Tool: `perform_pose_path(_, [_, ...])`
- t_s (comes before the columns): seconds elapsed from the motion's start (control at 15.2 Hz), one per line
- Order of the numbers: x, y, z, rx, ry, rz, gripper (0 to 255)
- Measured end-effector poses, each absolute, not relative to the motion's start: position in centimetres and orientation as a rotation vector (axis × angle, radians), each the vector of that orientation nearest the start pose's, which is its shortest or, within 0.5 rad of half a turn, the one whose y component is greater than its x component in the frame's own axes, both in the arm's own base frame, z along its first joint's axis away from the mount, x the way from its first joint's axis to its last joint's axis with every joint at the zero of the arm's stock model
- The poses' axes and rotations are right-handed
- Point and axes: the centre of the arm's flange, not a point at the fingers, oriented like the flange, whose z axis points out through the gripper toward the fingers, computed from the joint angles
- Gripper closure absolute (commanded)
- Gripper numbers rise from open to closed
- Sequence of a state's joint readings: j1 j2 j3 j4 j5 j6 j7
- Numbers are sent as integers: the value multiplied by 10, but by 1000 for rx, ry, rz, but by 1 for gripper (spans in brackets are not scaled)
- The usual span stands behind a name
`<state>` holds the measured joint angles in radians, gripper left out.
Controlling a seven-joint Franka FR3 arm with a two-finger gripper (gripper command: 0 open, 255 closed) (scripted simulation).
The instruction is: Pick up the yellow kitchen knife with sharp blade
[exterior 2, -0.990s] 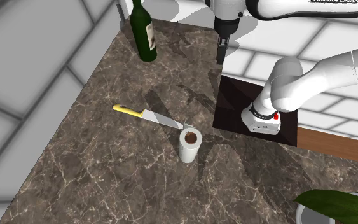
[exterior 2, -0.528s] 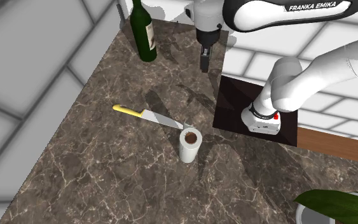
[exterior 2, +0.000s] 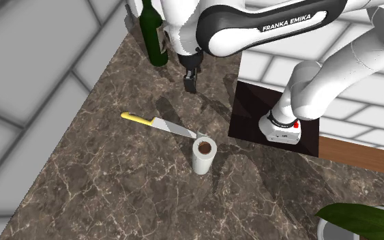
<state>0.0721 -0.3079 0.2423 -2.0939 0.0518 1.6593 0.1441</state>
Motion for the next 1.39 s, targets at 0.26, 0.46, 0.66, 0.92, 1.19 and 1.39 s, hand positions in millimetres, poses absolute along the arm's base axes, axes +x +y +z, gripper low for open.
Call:
perform_pose_path(0.26, [459, 191, 521, -3182, -256, 217, 0])
perform_pose_path(0.46, [481, 221, 511, -3186, -274, 227, 0])
perform_pose_path(0.66, [507, 253, 501, -3188, -292, 239, 0])
perform_pose_path(0.92, [541, 295, 482, -3192, -315, 253, 0])
perform_pose_path(1.19, [568, 321, 468, -3195, -329, 264, 0])
perform_pose_path(1.39, [569, 323, 453, -3195, -330, 265, 0])
